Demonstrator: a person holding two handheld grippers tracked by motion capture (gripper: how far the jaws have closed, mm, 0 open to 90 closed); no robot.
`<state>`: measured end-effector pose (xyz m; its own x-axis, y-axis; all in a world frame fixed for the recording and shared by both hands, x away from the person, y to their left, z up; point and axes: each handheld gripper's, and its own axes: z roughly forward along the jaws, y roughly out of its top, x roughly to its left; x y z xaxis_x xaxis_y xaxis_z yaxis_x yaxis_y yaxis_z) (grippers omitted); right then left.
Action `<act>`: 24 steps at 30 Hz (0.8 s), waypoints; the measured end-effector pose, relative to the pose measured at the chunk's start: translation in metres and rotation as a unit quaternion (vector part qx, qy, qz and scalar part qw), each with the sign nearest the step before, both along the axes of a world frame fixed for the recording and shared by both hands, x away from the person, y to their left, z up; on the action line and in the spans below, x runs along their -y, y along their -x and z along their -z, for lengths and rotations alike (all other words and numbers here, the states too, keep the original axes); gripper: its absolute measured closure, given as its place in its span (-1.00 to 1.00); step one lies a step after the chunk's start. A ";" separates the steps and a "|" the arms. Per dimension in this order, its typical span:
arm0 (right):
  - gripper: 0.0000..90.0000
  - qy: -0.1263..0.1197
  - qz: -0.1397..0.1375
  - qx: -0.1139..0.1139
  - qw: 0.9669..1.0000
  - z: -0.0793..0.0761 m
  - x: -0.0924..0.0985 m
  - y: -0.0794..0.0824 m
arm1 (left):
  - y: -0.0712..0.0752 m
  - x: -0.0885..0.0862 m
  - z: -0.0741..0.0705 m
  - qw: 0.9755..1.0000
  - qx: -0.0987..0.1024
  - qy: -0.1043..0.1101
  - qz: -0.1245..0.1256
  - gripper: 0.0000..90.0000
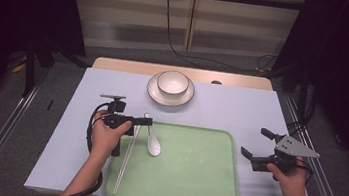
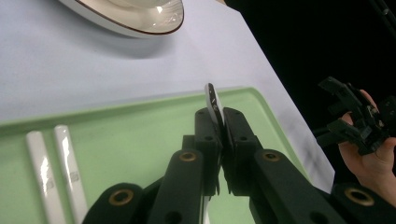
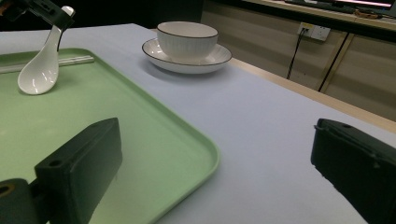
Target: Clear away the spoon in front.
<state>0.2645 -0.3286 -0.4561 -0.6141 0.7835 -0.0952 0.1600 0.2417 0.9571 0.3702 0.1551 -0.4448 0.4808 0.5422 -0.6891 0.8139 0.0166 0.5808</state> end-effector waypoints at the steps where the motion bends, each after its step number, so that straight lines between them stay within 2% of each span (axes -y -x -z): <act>1: -0.96 0.000 0.001 0.001 1.000 0.000 0.000 0.000 | -0.001 0.002 0.001 1.000 0.006 -0.001 -0.001 0.90; 3: -0.96 0.000 0.000 0.000 1.000 0.000 0.000 0.000 | -0.003 0.005 0.001 1.000 0.002 -0.002 -0.001 0.90; 5: -0.97 0.001 -0.002 -0.001 1.000 0.000 0.000 0.000 | -0.006 0.008 0.002 1.000 0.010 -0.007 0.002 0.90; 10: -0.96 0.000 0.000 0.001 1.000 0.000 0.001 0.000 | -0.011 0.014 0.005 1.000 0.016 -0.013 0.001 0.89; 11: -0.96 0.003 -0.009 -0.004 1.000 -0.001 0.001 0.000 | -0.012 0.014 0.006 1.000 0.016 -0.013 0.002 0.89; 12: -0.96 0.002 -0.002 0.000 1.000 0.000 0.000 0.000 | -0.012 0.015 0.008 1.000 0.016 -0.010 -0.001 0.89; 14: -0.96 0.002 -0.004 -0.002 1.000 0.000 0.000 0.000 | -0.013 0.016 0.010 1.000 0.016 -0.006 -0.005 0.89; 18: -0.96 0.001 -0.001 -0.002 1.000 0.000 0.000 0.000 | -0.014 0.016 0.013 1.000 0.017 -0.008 -0.008 0.87; 19: -0.96 0.005 -0.009 -0.006 1.000 0.000 0.001 0.000 | -0.015 0.016 0.014 1.000 0.016 -0.006 -0.007 0.87; 20: -0.96 0.005 0.002 -0.001 1.000 0.001 0.000 0.000 | -0.015 0.017 0.015 1.000 0.017 -0.007 -0.007 0.87; 21: -0.97 0.004 -0.003 -0.004 1.000 0.001 0.000 0.000 | -0.015 0.017 0.015 1.000 0.016 -0.006 -0.006 0.87; 24: -0.97 0.002 -0.003 -0.005 1.000 0.001 -0.001 0.000 | -0.016 0.018 0.015 1.000 0.017 -0.012 -0.003 0.86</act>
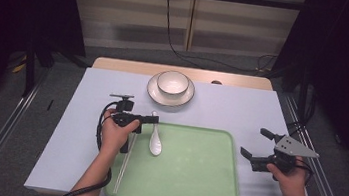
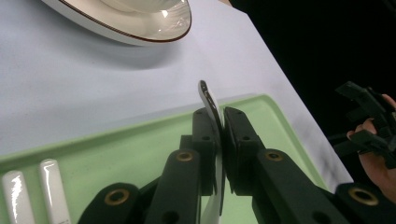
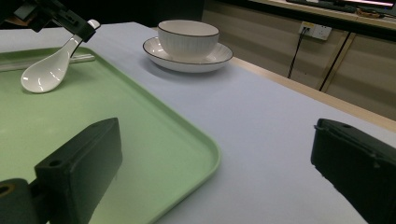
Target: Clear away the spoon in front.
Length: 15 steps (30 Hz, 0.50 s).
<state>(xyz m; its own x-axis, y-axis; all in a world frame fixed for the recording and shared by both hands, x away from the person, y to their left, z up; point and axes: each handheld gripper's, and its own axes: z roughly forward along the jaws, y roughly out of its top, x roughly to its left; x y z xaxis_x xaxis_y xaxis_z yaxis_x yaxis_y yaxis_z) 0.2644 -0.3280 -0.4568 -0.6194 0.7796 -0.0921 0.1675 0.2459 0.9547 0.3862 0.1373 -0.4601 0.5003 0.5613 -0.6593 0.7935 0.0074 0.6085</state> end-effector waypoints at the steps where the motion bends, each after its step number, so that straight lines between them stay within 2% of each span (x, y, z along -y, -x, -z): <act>1: -0.96 0.001 -0.003 0.000 1.000 0.000 0.000 0.000 | 0.000 0.000 0.000 1.000 0.003 -0.002 0.003 0.86; 10: -0.97 0.002 -0.002 0.002 1.000 0.001 0.000 -0.001 | 0.003 0.001 0.001 1.000 -0.003 -0.003 0.009 0.86; 14: -0.97 0.003 -0.002 0.001 1.000 0.001 0.000 -0.001 | 0.007 0.000 0.002 1.000 -0.010 0.003 0.009 0.85; 15: -0.96 0.004 -0.003 0.001 1.000 0.001 0.000 -0.001 | 0.007 -0.001 0.003 1.000 -0.004 -0.003 0.012 0.85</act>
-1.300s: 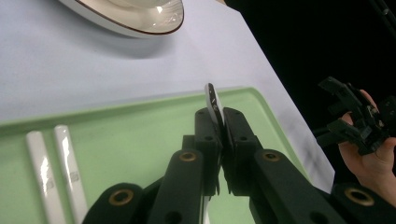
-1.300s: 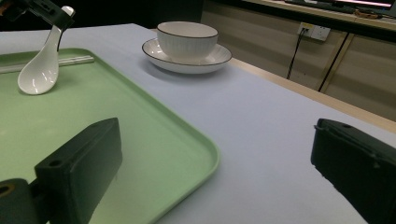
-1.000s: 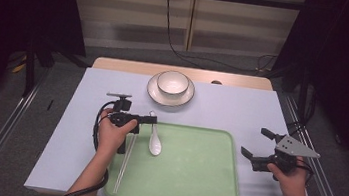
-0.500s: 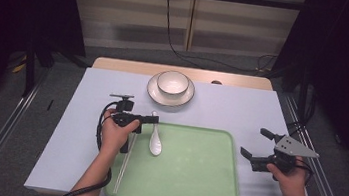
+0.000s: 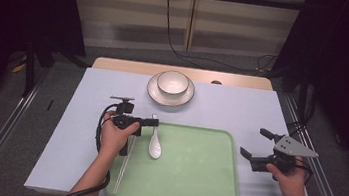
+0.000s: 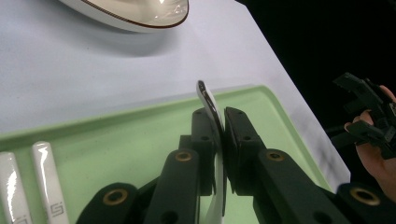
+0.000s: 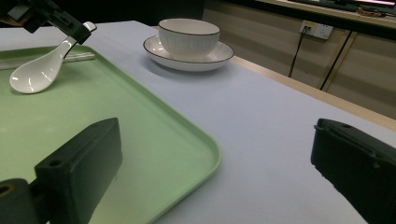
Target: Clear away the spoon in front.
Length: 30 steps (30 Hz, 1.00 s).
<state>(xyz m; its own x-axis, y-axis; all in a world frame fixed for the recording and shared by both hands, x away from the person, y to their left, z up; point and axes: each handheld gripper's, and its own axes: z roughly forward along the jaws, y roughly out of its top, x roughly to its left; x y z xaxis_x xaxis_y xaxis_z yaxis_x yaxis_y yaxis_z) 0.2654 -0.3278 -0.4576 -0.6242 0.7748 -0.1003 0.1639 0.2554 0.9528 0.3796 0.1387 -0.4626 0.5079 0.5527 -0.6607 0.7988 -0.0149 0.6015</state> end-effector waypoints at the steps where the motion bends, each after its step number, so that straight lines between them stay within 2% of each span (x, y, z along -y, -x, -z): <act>1: -0.97 -0.001 -0.001 -0.001 1.000 0.000 0.000 0.000 | 0.001 0.001 0.000 1.000 -0.005 0.002 -0.001 0.85; 6: -0.96 0.000 -0.008 -0.007 1.000 0.000 0.000 0.000 | 0.003 0.000 -0.001 1.000 -0.005 -0.009 0.013 0.84; 8: -0.97 0.000 -0.007 -0.008 1.000 0.000 0.000 0.000 | 0.004 0.000 0.000 1.000 -0.002 -0.011 0.014 0.84; 9: -0.96 0.002 -0.010 -0.006 1.000 0.000 0.000 0.000 | 0.005 0.000 0.000 1.000 -0.008 -0.009 0.013 0.83; 10: -0.96 0.002 -0.009 -0.005 1.000 0.000 0.000 0.000 | 0.005 -0.001 0.001 1.000 -0.002 -0.013 0.013 0.83; 15: -0.96 0.002 -0.009 -0.005 1.000 0.000 0.000 0.000 | 0.004 -0.002 0.006 1.000 -0.009 -0.015 0.004 0.79; 16: -0.96 0.002 -0.010 -0.006 1.000 0.000 0.000 0.000 | 0.004 -0.001 0.006 1.000 -0.017 -0.015 0.003 0.78; 17: -0.96 0.003 -0.008 -0.006 1.000 0.000 0.000 0.000 | 0.004 -0.001 0.008 1.000 -0.014 -0.019 0.000 0.77; 18: -0.96 0.003 -0.010 -0.005 1.000 0.000 0.000 0.000 | 0.004 0.000 0.009 1.000 -0.019 -0.020 0.002 0.76; 20: -0.96 0.000 -0.010 -0.007 1.000 0.000 -0.001 0.000 | 0.004 -0.001 0.010 1.000 -0.014 -0.025 0.009 0.76; 22: -0.97 0.000 -0.007 -0.007 1.000 0.000 0.000 0.000 | 0.005 -0.002 0.011 0.999 -0.017 -0.028 0.015 0.75; 23: -0.96 0.000 -0.008 -0.007 1.000 0.000 0.000 0.000 | 0.005 -0.002 0.011 1.000 -0.018 -0.023 0.009 0.74; 25: -0.97 0.002 -0.010 -0.006 1.000 0.000 0.000 0.000 | 0.005 -0.004 0.013 0.999 -0.014 -0.033 0.017 0.73; 28: -0.96 0.001 -0.008 -0.007 1.000 0.000 0.000 0.000 | 0.006 -0.005 0.015 0.999 -0.023 -0.036 0.011 0.70; 29: -0.97 0.000 -0.009 -0.009 1.000 0.000 0.000 0.000 | 0.005 -0.005 0.016 0.999 -0.020 -0.034 0.006 0.69; 30: -0.96 0.002 -0.011 -0.006 1.000 0.000 0.000 0.000 | 0.004 -0.007 0.017 0.999 -0.015 -0.043 0.014 0.68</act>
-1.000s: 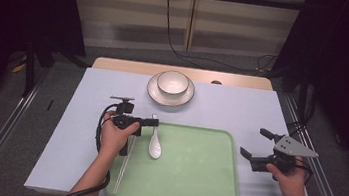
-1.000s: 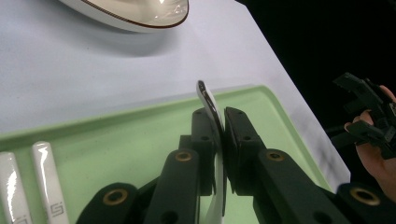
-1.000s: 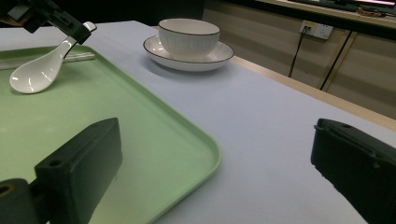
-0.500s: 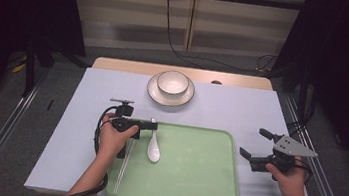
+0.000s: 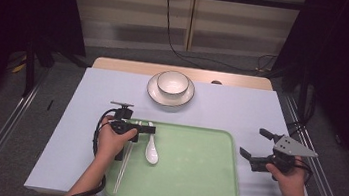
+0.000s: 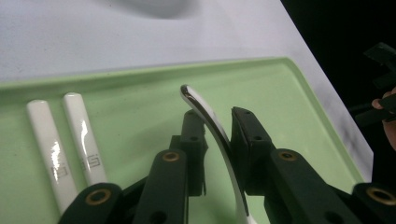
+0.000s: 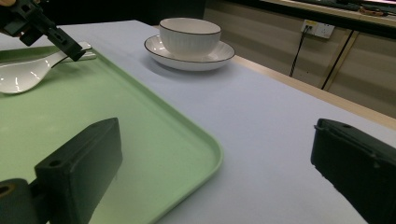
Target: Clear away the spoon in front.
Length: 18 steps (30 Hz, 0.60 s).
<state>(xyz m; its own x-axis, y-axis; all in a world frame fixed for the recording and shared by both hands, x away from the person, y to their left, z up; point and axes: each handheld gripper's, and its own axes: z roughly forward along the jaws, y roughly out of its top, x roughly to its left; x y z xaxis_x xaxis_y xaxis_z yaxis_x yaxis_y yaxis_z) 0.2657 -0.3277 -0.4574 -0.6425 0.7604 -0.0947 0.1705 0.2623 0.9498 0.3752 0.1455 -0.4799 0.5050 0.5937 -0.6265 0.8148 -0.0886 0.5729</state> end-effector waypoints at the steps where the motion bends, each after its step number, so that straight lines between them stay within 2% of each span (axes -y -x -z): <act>1: -0.96 -0.002 0.001 -0.001 1.000 0.000 0.000 0.000 | 0.000 0.000 0.000 1.000 -0.002 -0.001 -0.004 0.67; 5: -0.96 0.000 0.001 0.000 1.000 0.000 0.000 0.000 | -0.002 0.000 0.003 1.000 0.005 -0.016 0.004 0.64; 7: -0.96 0.000 0.001 0.000 1.000 0.000 0.000 0.000 | -0.002 0.001 0.003 1.000 0.001 -0.016 -0.001 0.63; 9: -0.97 0.001 0.001 0.000 1.000 0.000 0.000 0.000 | -0.003 0.000 0.004 1.000 0.006 -0.024 0.002 0.62; 11: -0.96 -0.003 0.009 0.004 1.000 0.000 0.000 0.000 | -0.003 0.000 0.005 1.000 0.006 -0.023 0.001 0.62; 18: -0.97 -0.004 0.004 0.001 1.000 0.000 -0.001 0.001 | -0.003 0.000 0.005 0.999 0.010 -0.033 -0.003 0.59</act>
<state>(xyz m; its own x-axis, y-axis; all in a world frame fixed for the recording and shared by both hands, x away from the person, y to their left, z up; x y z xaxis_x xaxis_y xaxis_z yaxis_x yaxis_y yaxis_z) 0.2650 -0.3271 -0.4576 -0.6369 0.7657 -0.0902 0.1706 0.2542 0.9520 0.3782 0.1453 -0.4846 0.5137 0.6360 -0.5759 0.8037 -0.1218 0.5824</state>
